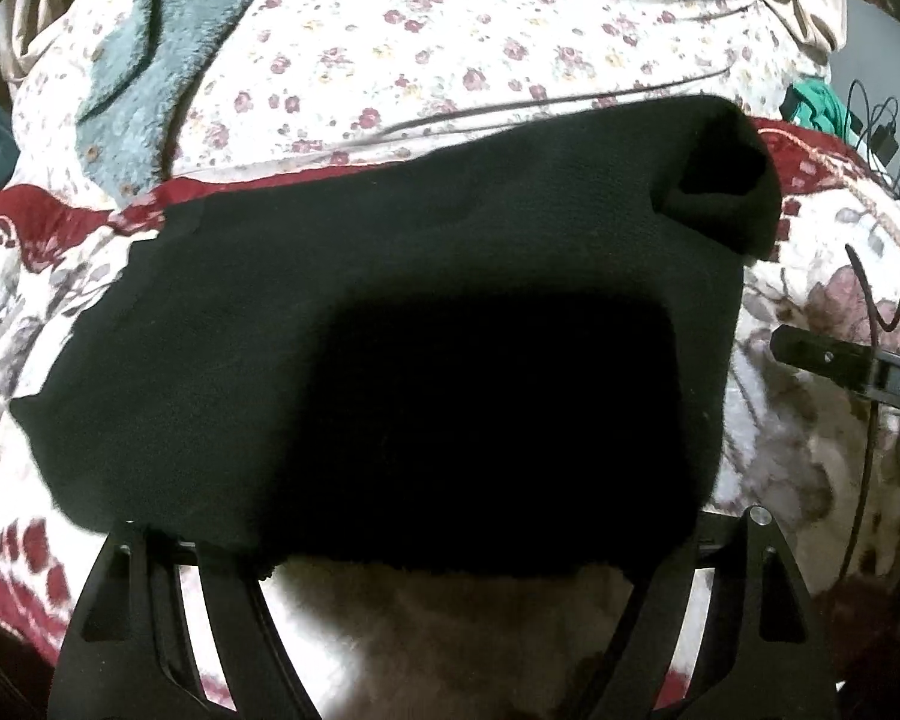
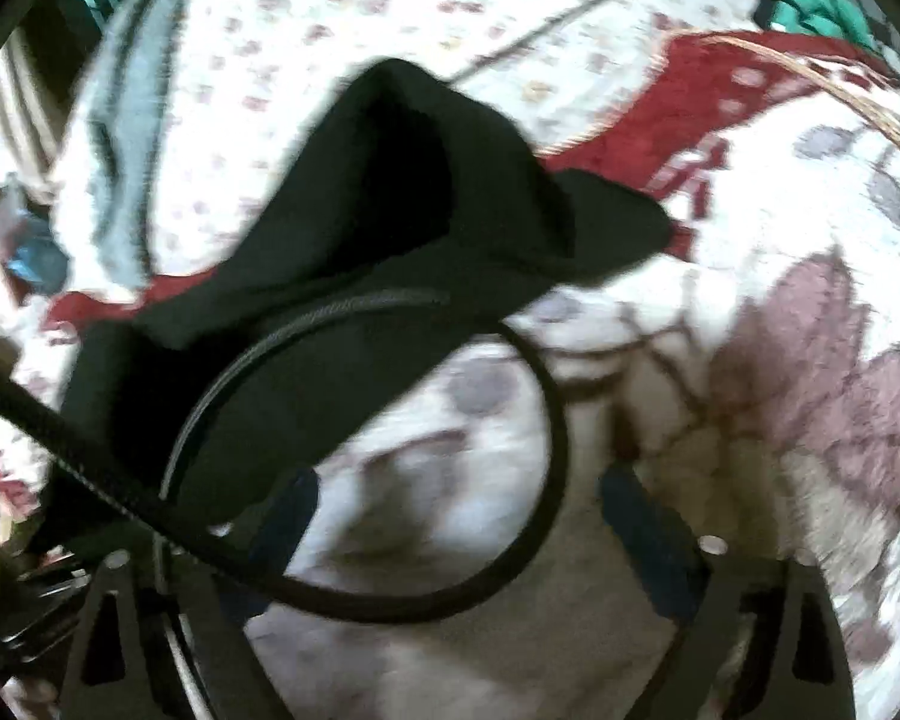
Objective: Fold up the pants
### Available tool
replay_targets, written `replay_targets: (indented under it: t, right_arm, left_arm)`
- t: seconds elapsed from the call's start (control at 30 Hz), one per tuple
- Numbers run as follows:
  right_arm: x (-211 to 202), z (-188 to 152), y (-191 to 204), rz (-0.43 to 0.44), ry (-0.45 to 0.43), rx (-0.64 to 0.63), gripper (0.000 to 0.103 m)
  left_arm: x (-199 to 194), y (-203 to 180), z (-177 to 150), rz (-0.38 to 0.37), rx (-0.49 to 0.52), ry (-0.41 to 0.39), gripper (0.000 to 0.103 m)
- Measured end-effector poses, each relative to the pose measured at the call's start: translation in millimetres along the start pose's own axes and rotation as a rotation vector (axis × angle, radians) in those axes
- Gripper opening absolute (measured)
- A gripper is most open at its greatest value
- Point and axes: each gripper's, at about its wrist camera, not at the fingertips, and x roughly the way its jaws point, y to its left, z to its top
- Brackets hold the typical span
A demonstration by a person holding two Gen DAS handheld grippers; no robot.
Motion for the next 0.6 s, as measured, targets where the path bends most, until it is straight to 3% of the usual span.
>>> replay_targets:
  t: [0.1, 0.23, 0.43, 0.6]
  right_arm:
    - [-3.7, -4.4, 25.1, 0.015, -0.017, -0.117, 0.089]
    - [-4.2, -13.2, 43.2, 0.056, -0.059, -0.163, 0.089]
    - [3.0, -8.2, 26.6, 0.132, -0.062, -0.058, 0.088]
    - [11.5, -0.8, 15.8, 0.168, -0.029, -0.02, 0.088]
  left_arm:
    - [-16.4, 9.6, -2.0, -0.012, -0.028, -0.015, 0.079]
    - [-36.5, 32.8, -8.7, -0.04, -0.102, -0.027, 0.079]
    - [-55.4, 80.0, -25.0, -0.106, -0.262, -0.032, 0.079]
    - [-61.0, 118.9, -30.3, -0.085, -0.388, -0.083, 0.079]
